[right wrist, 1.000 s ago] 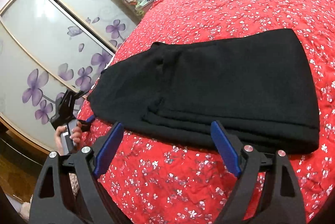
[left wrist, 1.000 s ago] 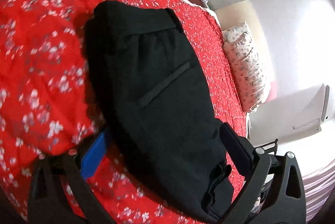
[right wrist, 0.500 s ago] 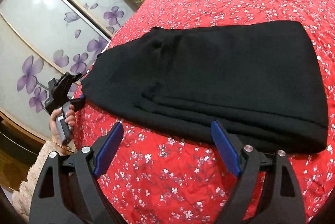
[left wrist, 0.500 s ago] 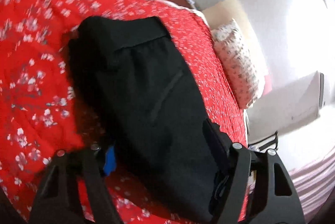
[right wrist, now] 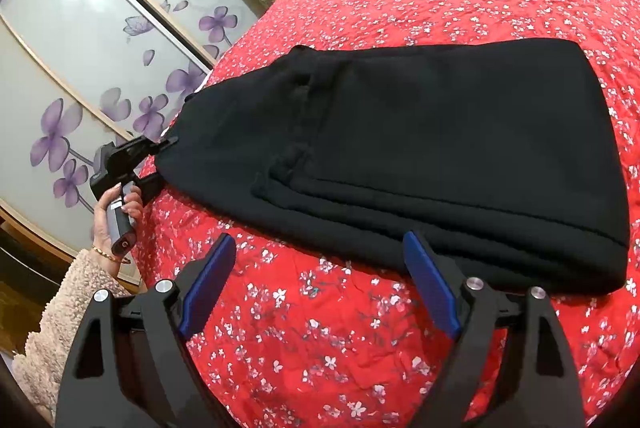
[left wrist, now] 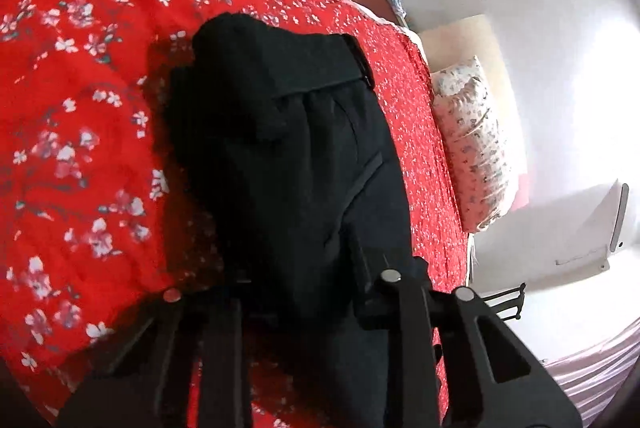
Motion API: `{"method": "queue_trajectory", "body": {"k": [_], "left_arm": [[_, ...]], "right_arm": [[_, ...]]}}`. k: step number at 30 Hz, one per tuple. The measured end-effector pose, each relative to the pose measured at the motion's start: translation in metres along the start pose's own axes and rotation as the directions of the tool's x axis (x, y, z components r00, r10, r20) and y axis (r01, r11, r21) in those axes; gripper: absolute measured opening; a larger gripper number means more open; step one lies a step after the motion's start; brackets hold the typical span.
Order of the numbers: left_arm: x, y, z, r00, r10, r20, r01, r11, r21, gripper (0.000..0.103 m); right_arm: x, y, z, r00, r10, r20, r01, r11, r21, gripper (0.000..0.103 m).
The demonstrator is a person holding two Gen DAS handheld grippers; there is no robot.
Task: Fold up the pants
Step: 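Grasp the folded trouser end with the left gripper and lift it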
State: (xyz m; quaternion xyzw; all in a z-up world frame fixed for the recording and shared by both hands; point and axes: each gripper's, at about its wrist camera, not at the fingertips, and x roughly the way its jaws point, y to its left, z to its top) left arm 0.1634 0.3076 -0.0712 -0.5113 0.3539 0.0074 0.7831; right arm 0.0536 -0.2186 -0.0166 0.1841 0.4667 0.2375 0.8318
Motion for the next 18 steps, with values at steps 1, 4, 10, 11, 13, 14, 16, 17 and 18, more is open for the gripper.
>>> {"method": "queue_trajectory", "body": {"k": [1,4,10,11,13,14,16,17,18], "left_arm": [[-0.002,0.001,-0.001,1.000,0.002,0.006,-0.002,1.000,-0.002,0.021],[-0.003,-0.014,-0.004,0.998,0.047,0.040,-0.050,0.997,0.063,0.016],[-0.022,-0.071,-0.019,0.982,0.133,0.131,-0.167,0.941,0.294,0.014],[-0.024,-0.080,-0.022,0.980,0.137,0.142,-0.177,0.930,0.322,0.014],[-0.027,-0.100,-0.029,0.975,0.147,0.166,-0.200,0.904,0.377,0.013],[-0.029,-0.113,-0.035,0.971,0.152,0.183,-0.217,0.883,0.417,0.013],[-0.033,-0.135,-0.046,0.966,0.153,0.209,-0.238,0.843,0.483,0.013],[-0.034,-0.151,-0.054,0.962,0.152,0.227,-0.253,0.812,0.525,0.013],[-0.033,-0.166,-0.063,0.959,0.149,0.241,-0.263,0.785,0.560,0.013]], "right_arm": [[0.000,0.000,0.000,1.000,0.000,0.000,0.000,1.000,0.002,0.087],[-0.002,-0.002,-0.002,1.000,0.000,0.002,0.000,1.000,0.009,0.087],[-0.015,-0.016,0.002,0.999,-0.002,0.035,0.000,0.999,0.053,0.087],[-0.018,-0.018,0.002,0.999,-0.002,0.043,-0.001,0.998,0.061,0.087],[-0.025,-0.022,0.004,0.998,0.002,0.063,-0.007,0.997,0.078,0.087],[-0.028,-0.024,0.004,0.997,0.004,0.071,-0.010,0.996,0.084,0.087],[-0.035,-0.026,0.005,0.996,0.008,0.092,-0.016,0.996,0.091,0.087],[-0.038,-0.027,0.006,0.995,0.009,0.102,-0.018,0.995,0.094,0.087],[-0.043,-0.029,0.007,0.993,0.011,0.115,-0.023,0.995,0.101,0.087]]}}
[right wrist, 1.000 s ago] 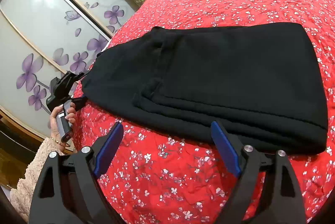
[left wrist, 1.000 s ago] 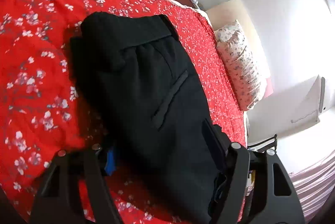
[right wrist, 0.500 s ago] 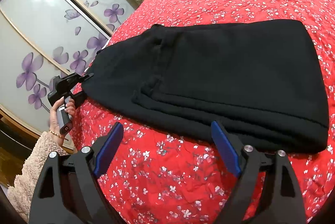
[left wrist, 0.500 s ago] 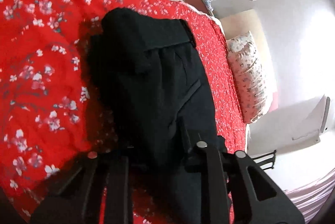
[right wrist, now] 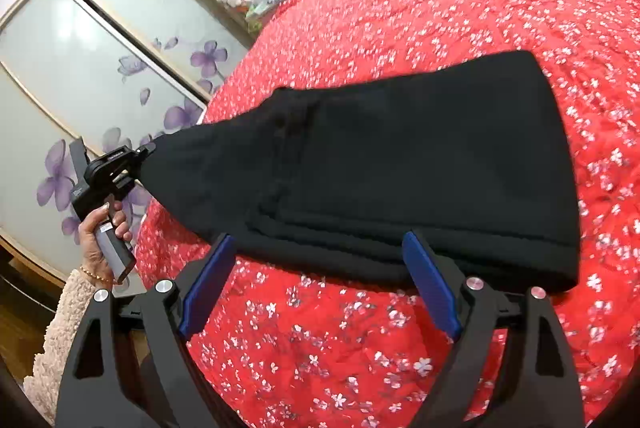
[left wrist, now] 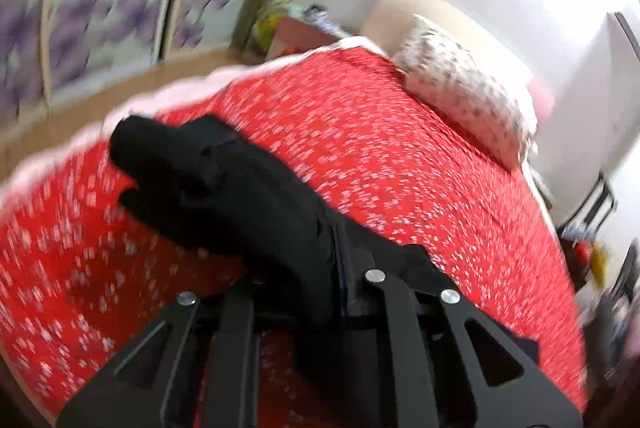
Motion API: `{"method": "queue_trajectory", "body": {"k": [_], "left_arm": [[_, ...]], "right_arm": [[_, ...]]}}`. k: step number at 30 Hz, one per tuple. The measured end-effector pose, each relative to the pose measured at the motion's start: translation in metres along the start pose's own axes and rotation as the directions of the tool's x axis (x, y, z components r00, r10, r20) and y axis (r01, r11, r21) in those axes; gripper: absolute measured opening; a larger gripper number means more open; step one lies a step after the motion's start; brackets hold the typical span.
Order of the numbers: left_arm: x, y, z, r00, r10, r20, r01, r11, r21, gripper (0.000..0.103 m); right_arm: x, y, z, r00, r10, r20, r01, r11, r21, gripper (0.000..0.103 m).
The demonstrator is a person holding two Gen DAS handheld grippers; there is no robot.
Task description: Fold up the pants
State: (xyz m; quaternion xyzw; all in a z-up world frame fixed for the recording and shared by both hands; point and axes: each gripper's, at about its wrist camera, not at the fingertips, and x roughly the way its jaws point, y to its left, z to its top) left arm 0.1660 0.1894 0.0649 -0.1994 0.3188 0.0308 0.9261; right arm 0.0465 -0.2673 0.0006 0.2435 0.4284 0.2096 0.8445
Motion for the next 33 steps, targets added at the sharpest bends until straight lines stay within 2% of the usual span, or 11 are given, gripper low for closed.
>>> {"method": "queue_trajectory", "body": {"k": [3,7,11,13,16,20,24,27,31,33], "left_arm": [[-0.015,-0.046,0.002,0.999,-0.007,0.035,0.003,0.992,0.128,0.012],[-0.029,-0.111,-0.005,0.996,-0.074,0.048,0.059,0.964,0.259,0.012],[-0.041,-0.179,-0.031,0.987,-0.161,0.022,0.141,0.913,0.382,0.012],[-0.042,-0.205,-0.048,0.981,-0.193,-0.004,0.176,0.886,0.430,0.012],[-0.039,-0.243,-0.083,0.962,-0.260,-0.085,0.268,0.841,0.469,0.012],[-0.019,-0.266,-0.126,0.934,-0.291,-0.207,0.356,0.809,0.469,0.011],[0.008,-0.274,-0.165,0.903,-0.282,-0.324,0.407,0.804,0.434,0.011],[0.009,-0.275,-0.181,0.912,-0.270,-0.309,0.392,0.796,0.462,0.011],[0.008,-0.272,-0.167,0.908,-0.288,-0.304,0.397,0.824,0.404,0.011],[0.001,-0.276,-0.164,0.911,-0.298,-0.285,0.397,0.825,0.403,0.011]], "right_arm": [[-0.010,-0.007,0.004,1.000,0.005,0.031,-0.006,1.000,0.030,0.087],[-0.027,-0.025,0.011,0.996,-0.011,0.083,0.003,0.996,0.091,0.087],[-0.049,-0.048,0.017,0.986,-0.040,0.160,0.009,0.982,0.190,0.087],[-0.064,-0.065,0.019,0.976,-0.072,0.208,0.017,0.967,0.254,0.087],[-0.080,-0.086,0.019,0.961,-0.108,0.253,0.019,0.944,0.330,0.087],[-0.088,-0.109,0.019,0.956,-0.122,0.266,0.003,0.913,0.409,0.087],[-0.086,-0.118,0.016,0.963,-0.098,0.250,-0.023,0.897,0.441,0.087],[-0.084,-0.118,0.016,0.966,-0.089,0.245,-0.029,0.897,0.440,0.087],[-0.084,-0.117,0.017,0.962,-0.097,0.254,-0.026,0.897,0.441,0.087],[-0.083,-0.118,0.017,0.962,-0.098,0.253,-0.027,0.893,0.449,0.087]]}}
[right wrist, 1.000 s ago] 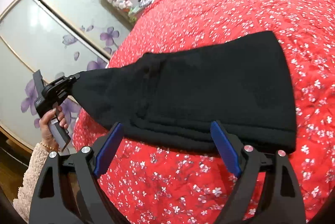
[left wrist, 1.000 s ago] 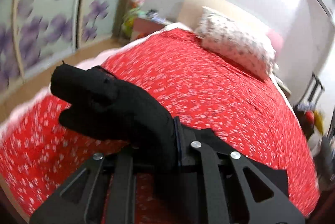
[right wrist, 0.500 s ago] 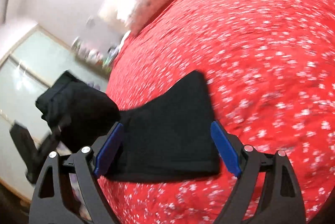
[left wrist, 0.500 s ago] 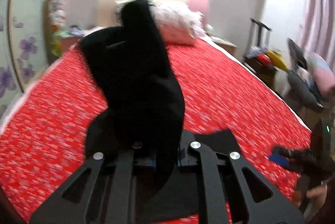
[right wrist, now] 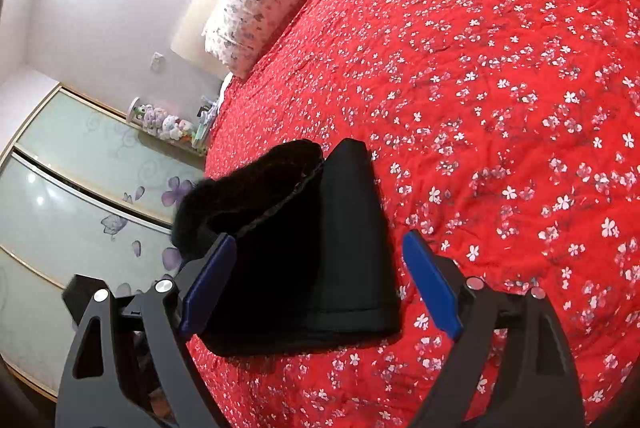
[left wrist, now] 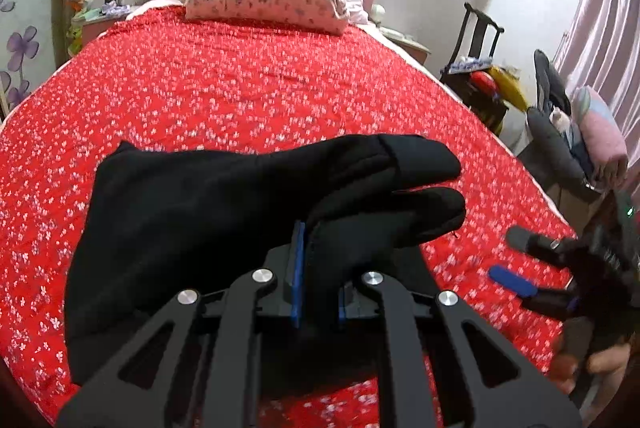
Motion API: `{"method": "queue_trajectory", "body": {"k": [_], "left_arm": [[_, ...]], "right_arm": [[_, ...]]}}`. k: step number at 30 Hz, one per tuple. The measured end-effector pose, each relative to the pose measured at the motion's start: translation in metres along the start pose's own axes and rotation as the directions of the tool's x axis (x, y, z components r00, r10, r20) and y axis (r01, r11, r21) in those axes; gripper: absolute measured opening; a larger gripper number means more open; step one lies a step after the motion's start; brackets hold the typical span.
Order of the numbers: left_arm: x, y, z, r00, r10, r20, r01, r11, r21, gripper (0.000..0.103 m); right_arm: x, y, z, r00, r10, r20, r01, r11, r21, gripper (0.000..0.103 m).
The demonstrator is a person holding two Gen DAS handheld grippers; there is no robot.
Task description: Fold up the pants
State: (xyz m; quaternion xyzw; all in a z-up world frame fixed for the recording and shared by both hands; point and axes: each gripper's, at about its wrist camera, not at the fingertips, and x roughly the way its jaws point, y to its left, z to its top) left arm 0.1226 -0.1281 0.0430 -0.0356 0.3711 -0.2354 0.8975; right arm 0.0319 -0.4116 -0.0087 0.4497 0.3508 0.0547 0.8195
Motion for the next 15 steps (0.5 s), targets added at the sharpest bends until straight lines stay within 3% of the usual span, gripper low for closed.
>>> {"method": "queue_trajectory", "body": {"k": [4,7,12,15], "left_arm": [[-0.003,-0.025,-0.007,0.999,-0.039,0.017,0.038,0.998,0.048,0.012],[0.015,-0.043,-0.029,1.000,-0.001,-0.031,0.005,0.991,0.135,0.012],[0.016,-0.042,-0.039,0.999,-0.005,-0.032,0.009,0.993,0.119,0.013],[0.010,-0.040,-0.035,0.999,-0.035,-0.013,0.036,0.998,0.059,0.013]], "right_arm": [[0.001,-0.006,0.002,1.000,-0.014,0.007,0.014,1.000,0.024,0.087],[-0.001,-0.011,0.002,0.999,-0.033,0.022,0.032,0.998,0.049,0.087],[-0.007,-0.018,0.005,0.998,-0.035,0.046,0.032,0.997,0.073,0.087],[-0.009,-0.014,0.004,0.998,-0.030,0.060,0.027,0.998,0.060,0.087]]}}
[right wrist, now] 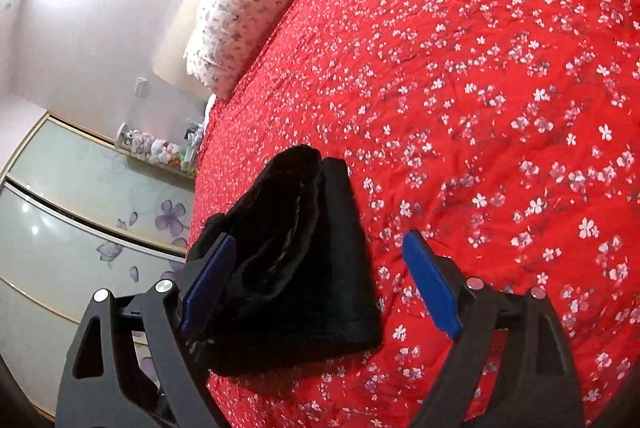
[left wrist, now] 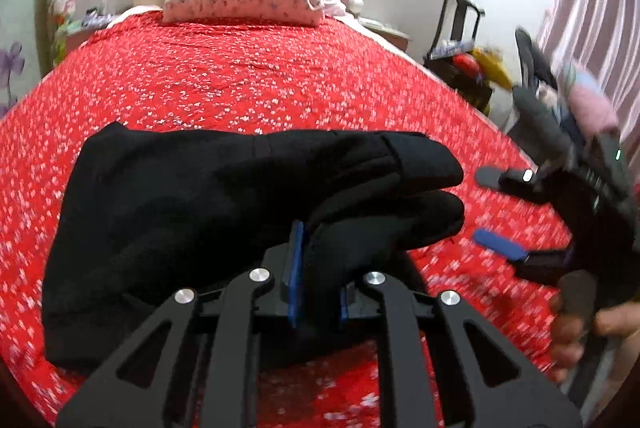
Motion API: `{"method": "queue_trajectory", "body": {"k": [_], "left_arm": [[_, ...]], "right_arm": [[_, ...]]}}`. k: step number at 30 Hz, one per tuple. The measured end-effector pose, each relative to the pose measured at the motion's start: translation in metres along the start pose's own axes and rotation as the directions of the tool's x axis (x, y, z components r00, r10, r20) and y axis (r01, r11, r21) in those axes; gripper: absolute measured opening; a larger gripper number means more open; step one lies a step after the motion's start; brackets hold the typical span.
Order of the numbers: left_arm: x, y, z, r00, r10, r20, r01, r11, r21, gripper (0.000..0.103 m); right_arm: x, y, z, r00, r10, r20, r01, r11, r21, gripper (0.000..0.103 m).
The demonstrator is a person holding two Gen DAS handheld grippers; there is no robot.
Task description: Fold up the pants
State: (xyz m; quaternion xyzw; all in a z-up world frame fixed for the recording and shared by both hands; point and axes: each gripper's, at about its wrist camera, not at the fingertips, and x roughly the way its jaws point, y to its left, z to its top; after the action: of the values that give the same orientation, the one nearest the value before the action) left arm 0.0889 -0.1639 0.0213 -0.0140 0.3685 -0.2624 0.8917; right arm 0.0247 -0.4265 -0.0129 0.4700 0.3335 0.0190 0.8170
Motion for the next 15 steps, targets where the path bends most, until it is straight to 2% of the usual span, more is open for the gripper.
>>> {"method": "queue_trajectory", "body": {"k": [2,5,7,10,12,14,15], "left_arm": [[0.006,-0.008,-0.005,1.000,0.015,-0.005,-0.015,0.999,0.051,0.013],[0.030,-0.021,-0.028,0.994,0.059,-0.093,-0.044,0.986,0.162,0.015],[0.035,-0.025,-0.042,0.993,0.083,-0.083,-0.065,0.978,0.200,0.017],[0.033,-0.027,-0.044,0.993,0.100,-0.065,-0.085,0.978,0.191,0.022],[0.033,-0.029,-0.045,0.992,0.112,-0.066,-0.096,0.974,0.203,0.025],[0.031,-0.032,-0.046,0.990,0.123,-0.071,-0.105,0.969,0.223,0.033],[0.028,-0.033,-0.047,0.990,0.115,-0.079,-0.095,0.969,0.228,0.042]], "right_arm": [[0.001,0.003,-0.001,1.000,-0.006,-0.001,0.005,1.000,-0.016,0.087],[0.007,0.005,-0.002,1.000,-0.006,-0.018,0.006,1.000,-0.021,0.087],[0.007,0.005,-0.002,1.000,-0.001,-0.017,0.001,1.000,-0.019,0.087],[0.004,0.009,-0.001,1.000,0.016,0.004,-0.016,0.999,-0.044,0.087],[0.000,0.013,0.001,0.997,0.068,0.024,-0.066,0.996,-0.064,0.087],[-0.003,0.018,0.003,0.987,0.159,0.032,-0.156,0.985,-0.080,0.087],[-0.003,0.020,0.004,0.981,0.194,0.030,-0.191,0.978,-0.087,0.087]]}}
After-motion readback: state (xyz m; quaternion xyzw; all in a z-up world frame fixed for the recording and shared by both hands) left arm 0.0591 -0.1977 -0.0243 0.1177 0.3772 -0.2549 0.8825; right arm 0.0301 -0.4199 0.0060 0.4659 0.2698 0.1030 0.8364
